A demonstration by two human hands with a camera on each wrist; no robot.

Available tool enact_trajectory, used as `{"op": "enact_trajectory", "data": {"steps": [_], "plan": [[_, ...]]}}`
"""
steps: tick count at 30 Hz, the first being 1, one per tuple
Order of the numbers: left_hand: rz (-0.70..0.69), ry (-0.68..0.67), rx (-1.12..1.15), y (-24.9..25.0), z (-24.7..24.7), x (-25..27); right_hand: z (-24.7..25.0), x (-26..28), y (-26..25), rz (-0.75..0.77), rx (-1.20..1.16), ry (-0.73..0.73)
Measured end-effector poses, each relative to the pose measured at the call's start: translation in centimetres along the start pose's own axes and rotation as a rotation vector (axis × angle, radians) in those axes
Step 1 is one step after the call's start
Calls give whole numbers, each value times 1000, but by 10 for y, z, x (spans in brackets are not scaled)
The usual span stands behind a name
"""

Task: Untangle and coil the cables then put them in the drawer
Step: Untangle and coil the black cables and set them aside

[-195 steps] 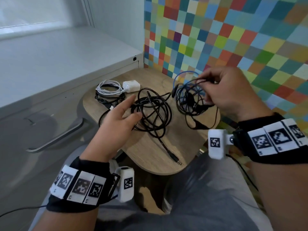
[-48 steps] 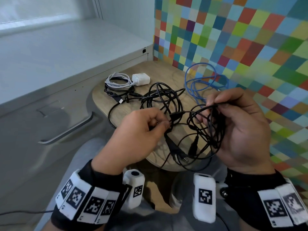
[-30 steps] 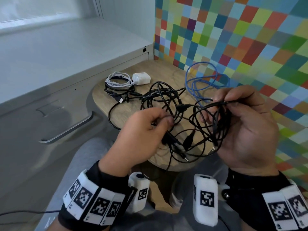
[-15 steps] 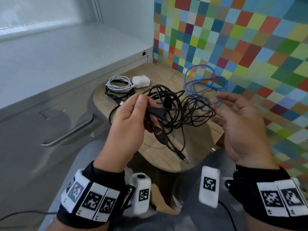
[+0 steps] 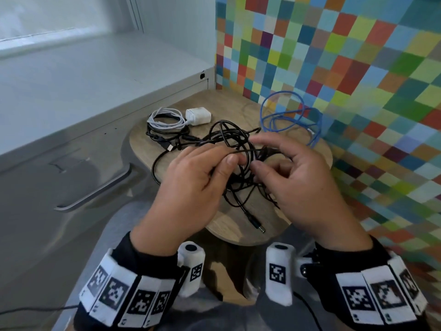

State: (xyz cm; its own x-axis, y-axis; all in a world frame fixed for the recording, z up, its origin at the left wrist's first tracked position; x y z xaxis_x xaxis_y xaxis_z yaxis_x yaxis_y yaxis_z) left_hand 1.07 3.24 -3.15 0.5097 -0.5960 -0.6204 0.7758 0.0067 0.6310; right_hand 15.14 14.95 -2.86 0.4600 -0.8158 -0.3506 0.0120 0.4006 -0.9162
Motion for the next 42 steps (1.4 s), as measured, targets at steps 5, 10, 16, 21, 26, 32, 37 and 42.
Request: {"op": "enact_trajectory", "data": {"steps": [5, 10, 16, 21, 26, 32, 37, 42], "plan": [[62, 58, 163, 1, 5, -2, 5, -6, 5, 13, -66, 48], [167, 66, 537, 18, -1, 2, 0, -4, 9, 45, -4, 57], [270, 260, 763, 16, 12, -5, 12, -10, 14, -10, 30, 104], [393, 427, 823, -2, 22, -8, 28, -17, 21, 15, 197, 345], [436, 375, 848, 0, 13, -4, 27, -10, 7, 111, 291, 300], [384, 357, 866, 4, 14, -5, -8, 4, -6, 149, 271, -22], [397, 468, 977, -3, 24, -8, -8, 7, -3, 78, 291, -156], [490, 761, 1037, -18, 49, -18, 12, -5, 7, 107, 311, 43]]}}
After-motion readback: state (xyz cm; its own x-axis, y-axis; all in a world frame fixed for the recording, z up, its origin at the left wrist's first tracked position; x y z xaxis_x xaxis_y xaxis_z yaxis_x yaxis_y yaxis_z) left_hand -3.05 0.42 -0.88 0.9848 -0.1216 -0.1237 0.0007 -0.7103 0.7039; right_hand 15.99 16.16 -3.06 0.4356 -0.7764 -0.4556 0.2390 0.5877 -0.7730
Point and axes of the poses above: each hand's wrist, its own x-axis away from the middle knuckle, its own z-axis out of the back of the hand, y = z × x, the point moved 3 cm from there along -x, towards the middle knuckle, and after that the axes turned 15 degrees about y, right-handed, at the moved point
